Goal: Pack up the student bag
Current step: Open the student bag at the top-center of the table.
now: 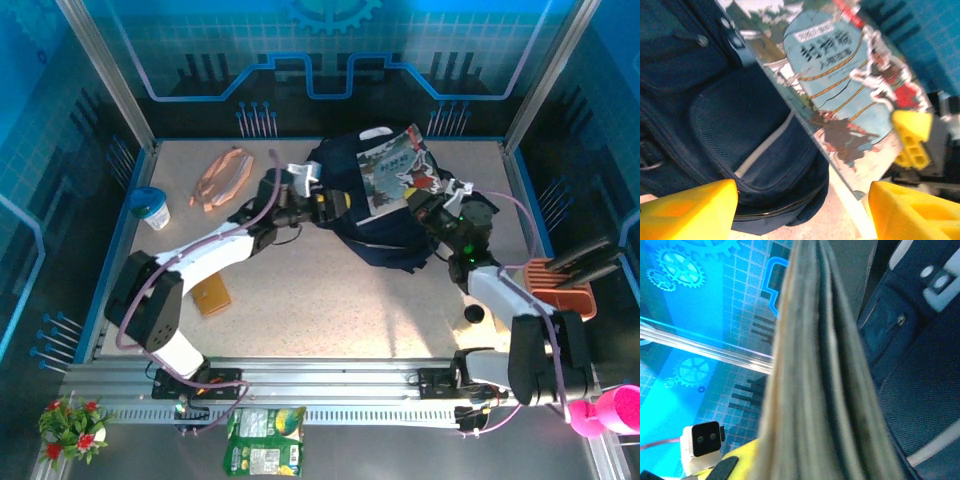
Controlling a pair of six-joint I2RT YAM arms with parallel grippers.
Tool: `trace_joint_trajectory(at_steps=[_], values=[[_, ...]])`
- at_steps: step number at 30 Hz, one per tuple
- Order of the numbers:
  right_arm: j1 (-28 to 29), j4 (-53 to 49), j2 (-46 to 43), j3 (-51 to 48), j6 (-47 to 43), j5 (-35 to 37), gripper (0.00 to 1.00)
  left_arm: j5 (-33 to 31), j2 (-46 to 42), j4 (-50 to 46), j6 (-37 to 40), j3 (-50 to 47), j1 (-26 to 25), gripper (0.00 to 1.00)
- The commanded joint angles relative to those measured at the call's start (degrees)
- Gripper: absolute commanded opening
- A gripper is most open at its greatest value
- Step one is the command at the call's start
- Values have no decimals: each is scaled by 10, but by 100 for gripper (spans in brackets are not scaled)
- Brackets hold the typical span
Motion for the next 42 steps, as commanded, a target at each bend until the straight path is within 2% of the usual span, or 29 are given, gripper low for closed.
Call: trace_joint_trajectory(at_steps=[1,4,10,17,20,23,33,39,42], values=[[-38,-122,-54,22,-71,-40,0,-21,51,-140,111,68,-37,72],[-72,-190,-83,36,-95,-51,0,-23,100,-193,152,127,-65,73],[-129,-259,-103,51,-107,-78,0,-37,196,-314,234,262,-99,71],[-168,-310,-121,67,-119,-85,0,-113,306,-425,322,408,-134,67],[-181,-330,-128,73,-127,-82,0,-176,349,-469,333,480,-144,62],[-194,-343,-134,77,-129,-82,0,-202,383,-502,342,541,-147,62],[-214,-385,-140,93,-144,-78,0,-239,460,-545,373,642,-162,61],[-214,-399,-145,94,-149,-71,0,-285,480,-537,364,661,-161,47],[-214,-415,-150,99,-155,-65,0,-287,480,-533,360,662,-162,36]])
